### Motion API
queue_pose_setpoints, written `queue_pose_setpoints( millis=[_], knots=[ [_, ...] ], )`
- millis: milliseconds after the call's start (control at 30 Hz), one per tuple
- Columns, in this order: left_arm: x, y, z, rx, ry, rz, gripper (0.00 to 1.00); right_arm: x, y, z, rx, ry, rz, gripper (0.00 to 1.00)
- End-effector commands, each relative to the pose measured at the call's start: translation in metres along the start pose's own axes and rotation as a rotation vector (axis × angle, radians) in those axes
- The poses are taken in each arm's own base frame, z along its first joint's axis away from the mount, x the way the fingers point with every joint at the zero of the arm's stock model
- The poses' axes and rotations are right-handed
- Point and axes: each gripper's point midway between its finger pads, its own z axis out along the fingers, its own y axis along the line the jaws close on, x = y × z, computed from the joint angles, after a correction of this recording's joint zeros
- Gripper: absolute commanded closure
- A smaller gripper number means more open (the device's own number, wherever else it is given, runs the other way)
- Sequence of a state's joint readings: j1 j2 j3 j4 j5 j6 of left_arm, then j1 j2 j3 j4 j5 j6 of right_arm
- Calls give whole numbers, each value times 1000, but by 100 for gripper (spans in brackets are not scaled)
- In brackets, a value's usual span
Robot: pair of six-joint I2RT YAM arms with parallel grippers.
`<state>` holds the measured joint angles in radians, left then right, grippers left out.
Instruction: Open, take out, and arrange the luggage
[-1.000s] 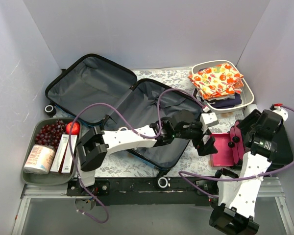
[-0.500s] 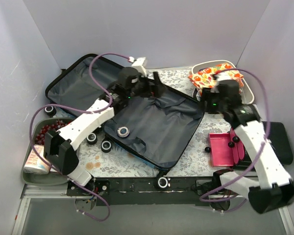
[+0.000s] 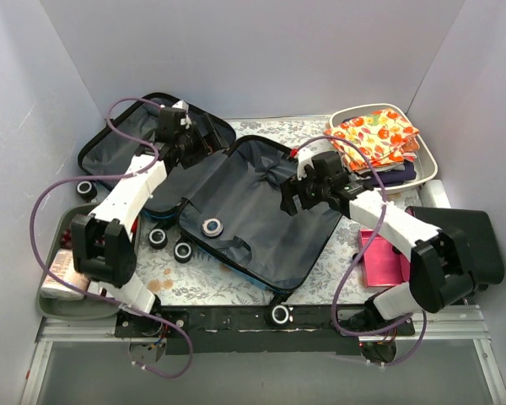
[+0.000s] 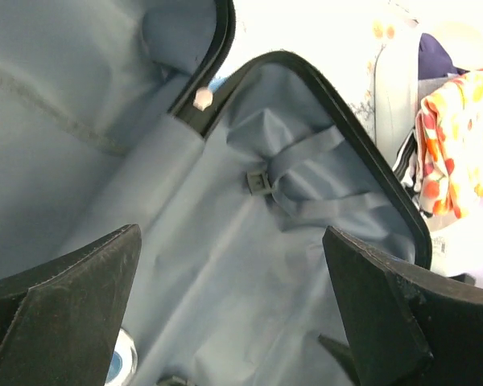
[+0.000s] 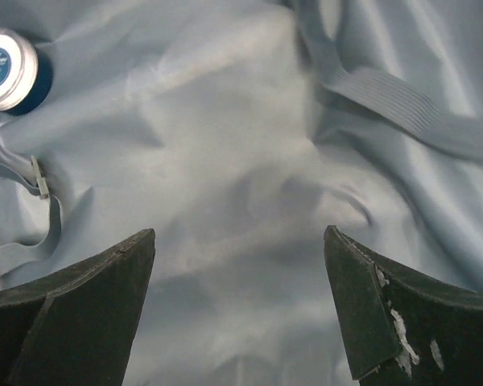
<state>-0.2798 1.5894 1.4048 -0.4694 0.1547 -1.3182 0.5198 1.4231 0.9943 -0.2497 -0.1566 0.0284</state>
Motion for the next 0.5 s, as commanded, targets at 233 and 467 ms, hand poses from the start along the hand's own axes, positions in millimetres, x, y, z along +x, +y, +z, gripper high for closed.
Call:
queue_pose_setpoints(
  millis=[233, 467],
  knots=[
    [-64, -8, 31, 24, 15, -59, 2, -12, 92, 65, -413, 16, -394, 11],
    [-63, 10, 25, 34, -30, -60, 2, -48, 144, 97, -472, -174, -520, 10]
  ],
)
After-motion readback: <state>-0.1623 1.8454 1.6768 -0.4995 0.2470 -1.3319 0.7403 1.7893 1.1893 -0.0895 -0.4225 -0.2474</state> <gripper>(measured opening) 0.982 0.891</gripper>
